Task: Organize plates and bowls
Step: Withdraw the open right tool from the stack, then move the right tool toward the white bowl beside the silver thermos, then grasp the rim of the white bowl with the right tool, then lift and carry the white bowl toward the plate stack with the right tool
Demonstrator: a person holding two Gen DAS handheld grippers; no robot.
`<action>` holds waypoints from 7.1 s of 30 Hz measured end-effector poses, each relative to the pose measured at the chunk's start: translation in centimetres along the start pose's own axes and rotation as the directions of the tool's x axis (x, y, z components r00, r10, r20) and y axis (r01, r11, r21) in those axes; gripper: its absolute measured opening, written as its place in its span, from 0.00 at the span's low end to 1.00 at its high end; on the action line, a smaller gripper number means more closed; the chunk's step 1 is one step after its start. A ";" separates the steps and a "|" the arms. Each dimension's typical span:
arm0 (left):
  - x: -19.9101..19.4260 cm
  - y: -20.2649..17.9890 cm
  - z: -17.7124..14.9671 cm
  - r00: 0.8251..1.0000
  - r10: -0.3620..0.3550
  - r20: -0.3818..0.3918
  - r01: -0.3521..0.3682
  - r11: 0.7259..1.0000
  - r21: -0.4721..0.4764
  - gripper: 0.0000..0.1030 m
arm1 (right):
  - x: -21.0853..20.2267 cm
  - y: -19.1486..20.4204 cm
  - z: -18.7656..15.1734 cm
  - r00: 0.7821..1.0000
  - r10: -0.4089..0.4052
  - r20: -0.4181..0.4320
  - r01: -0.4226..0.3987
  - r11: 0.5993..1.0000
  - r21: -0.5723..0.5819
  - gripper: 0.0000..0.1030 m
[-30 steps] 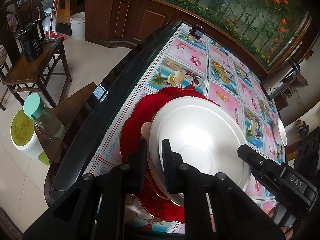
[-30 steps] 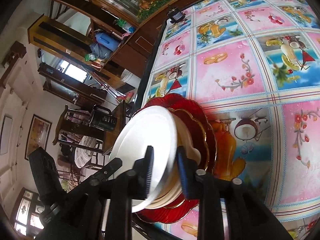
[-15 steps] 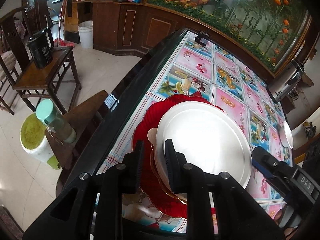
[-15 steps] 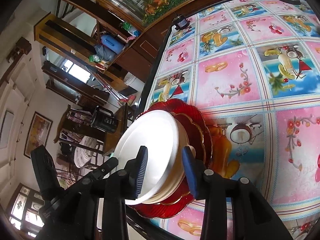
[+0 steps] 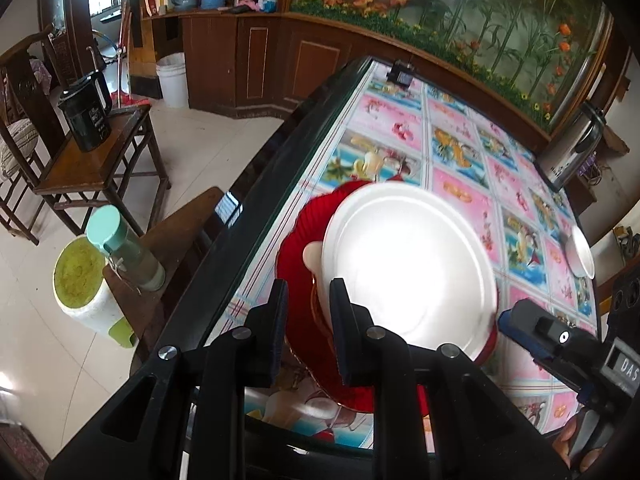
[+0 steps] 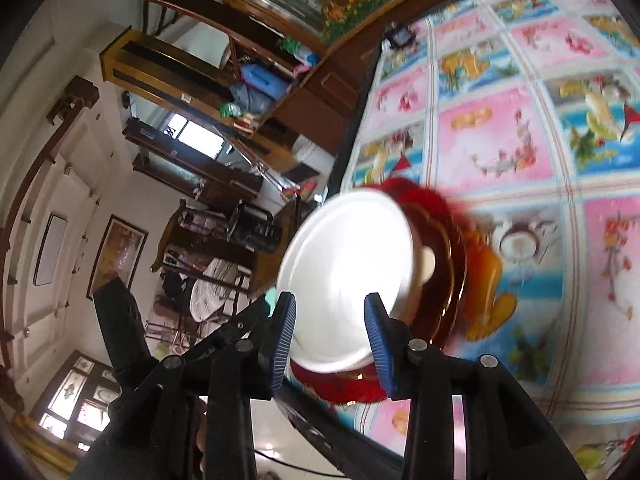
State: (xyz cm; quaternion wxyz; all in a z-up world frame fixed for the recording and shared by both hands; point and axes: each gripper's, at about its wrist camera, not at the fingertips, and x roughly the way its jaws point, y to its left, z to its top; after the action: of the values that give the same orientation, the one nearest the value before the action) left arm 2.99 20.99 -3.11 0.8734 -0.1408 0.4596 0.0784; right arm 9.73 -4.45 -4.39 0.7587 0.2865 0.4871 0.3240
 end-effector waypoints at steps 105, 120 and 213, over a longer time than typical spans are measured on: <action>15.0 -52.3 2.9 0.949 -0.176 -0.261 0.258 0.910 0.325 0.45 | -28.8 -35.5 12.5 0.772 -0.388 0.504 0.061 0.834 0.549 0.51; 15.0 -53.7 1.0 0.981 -0.131 -0.141 0.180 0.884 0.432 0.45 | -28.6 -35.6 12.4 0.760 -0.427 0.490 0.096 0.819 0.566 0.51; 2.5 -27.6 -7.8 0.984 -0.163 -0.068 0.177 0.903 0.392 0.14 | -18.8 -17.9 -1.1 0.920 -0.255 0.298 0.184 0.952 0.246 0.07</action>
State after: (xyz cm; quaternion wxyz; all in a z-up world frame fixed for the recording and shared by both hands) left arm 5.65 -7.64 -4.55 0.8793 -0.0019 0.4666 -0.0951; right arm 6.56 -30.01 -7.82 0.8254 0.3591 0.4157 0.1304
